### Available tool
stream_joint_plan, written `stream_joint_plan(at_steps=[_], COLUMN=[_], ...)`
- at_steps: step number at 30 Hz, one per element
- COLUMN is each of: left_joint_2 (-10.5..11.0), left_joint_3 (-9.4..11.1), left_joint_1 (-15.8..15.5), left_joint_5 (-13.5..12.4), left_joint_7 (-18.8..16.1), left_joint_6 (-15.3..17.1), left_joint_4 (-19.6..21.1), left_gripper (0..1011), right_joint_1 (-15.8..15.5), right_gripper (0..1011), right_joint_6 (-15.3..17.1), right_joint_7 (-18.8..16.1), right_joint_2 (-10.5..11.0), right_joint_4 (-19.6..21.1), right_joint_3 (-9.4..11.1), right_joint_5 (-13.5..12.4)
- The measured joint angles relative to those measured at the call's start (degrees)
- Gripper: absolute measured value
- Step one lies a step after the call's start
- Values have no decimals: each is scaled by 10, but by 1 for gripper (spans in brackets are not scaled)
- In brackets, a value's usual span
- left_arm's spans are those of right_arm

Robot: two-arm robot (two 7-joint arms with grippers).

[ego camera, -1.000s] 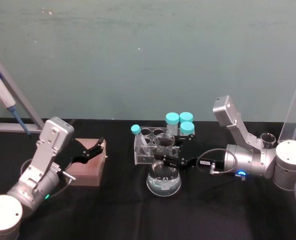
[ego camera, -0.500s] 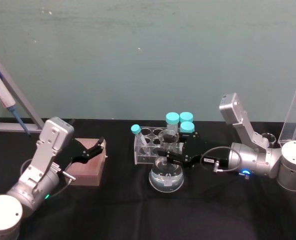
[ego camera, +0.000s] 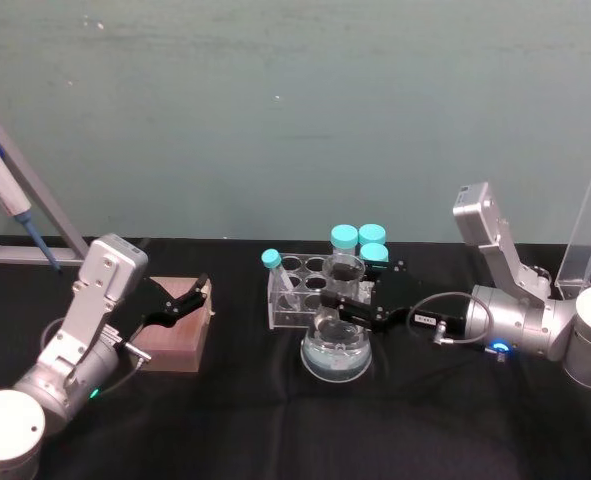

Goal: Place the experimental apparatus aside using one hand.

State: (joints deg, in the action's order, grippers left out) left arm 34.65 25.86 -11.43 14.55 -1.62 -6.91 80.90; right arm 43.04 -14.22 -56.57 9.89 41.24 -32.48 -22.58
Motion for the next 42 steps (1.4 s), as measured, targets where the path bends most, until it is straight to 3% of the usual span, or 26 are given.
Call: stream_joint_plan(at_steps=[15,27,42], left_joint_2=[0,0,0], left_joint_3=[0,0,0], left_joint_1=[0,0,0], left_joint_5=[0,0,0], left_joint_7=[0,0,0], left_joint_6=[0,0,0], left_joint_4=[0,0,0], left_gripper=[1000,1000,1000], right_joint_1=[-51,-97,-134], right_gripper=[453,453,453], right_joint_6=[46,75,96], right_joint_7=[40,81,130], right_joint_2=[48,100,146], right_joint_4=[108,201,263], right_joint_3=[0,5,17], right_joint_5=[-28,-48,-62])
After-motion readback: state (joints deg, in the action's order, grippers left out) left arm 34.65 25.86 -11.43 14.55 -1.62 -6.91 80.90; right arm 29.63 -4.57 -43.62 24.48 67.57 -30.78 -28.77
